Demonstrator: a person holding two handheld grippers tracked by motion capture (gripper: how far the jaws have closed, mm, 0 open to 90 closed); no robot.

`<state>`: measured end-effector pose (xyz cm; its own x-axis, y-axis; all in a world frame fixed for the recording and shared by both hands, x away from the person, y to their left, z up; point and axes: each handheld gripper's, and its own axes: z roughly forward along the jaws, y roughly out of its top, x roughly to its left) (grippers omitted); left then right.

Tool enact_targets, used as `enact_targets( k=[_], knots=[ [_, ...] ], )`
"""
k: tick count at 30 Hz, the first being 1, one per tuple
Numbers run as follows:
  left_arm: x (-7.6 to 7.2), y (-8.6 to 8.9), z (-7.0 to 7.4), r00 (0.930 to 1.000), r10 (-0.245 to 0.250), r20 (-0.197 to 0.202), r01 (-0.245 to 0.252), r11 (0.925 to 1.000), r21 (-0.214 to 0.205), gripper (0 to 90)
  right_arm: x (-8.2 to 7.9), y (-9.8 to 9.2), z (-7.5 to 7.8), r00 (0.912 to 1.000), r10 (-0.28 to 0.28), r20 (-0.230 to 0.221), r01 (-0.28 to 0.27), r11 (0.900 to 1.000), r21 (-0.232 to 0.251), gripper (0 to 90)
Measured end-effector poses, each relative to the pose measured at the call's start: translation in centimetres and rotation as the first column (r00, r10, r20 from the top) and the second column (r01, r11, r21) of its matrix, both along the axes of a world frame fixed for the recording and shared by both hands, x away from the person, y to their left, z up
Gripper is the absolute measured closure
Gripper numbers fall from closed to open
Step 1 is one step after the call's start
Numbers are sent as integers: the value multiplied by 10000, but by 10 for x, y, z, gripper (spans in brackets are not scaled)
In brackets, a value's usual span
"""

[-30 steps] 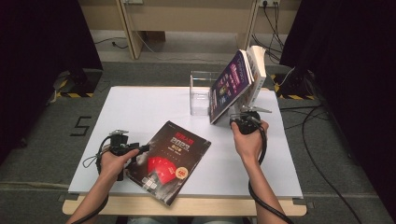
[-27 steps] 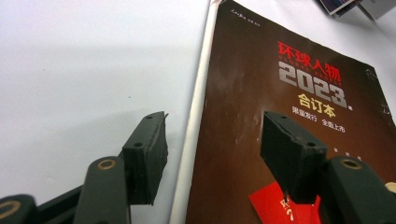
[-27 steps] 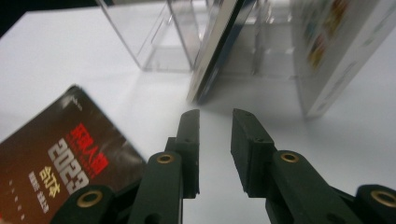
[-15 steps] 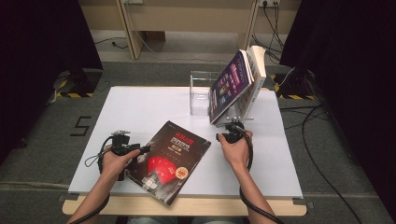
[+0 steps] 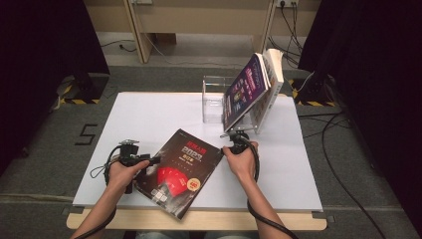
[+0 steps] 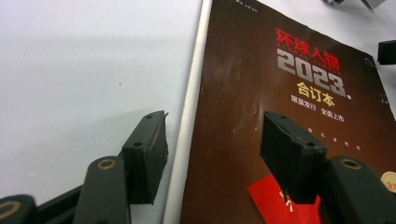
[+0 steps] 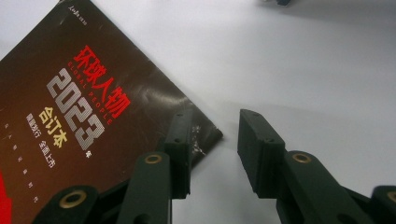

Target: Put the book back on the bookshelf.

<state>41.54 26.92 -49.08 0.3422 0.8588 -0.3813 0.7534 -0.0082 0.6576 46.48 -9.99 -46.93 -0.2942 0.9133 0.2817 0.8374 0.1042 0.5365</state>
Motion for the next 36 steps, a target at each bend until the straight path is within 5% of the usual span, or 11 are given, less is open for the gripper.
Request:
enact_targets(
  k=[36],
  knots=[
    [-2, -3, -1, 10000, -74, 20, 74, 9999, -87, 402, 6, 10, -4, 9983, -284, -509, 311, 9981, 533, 640]
  ],
)
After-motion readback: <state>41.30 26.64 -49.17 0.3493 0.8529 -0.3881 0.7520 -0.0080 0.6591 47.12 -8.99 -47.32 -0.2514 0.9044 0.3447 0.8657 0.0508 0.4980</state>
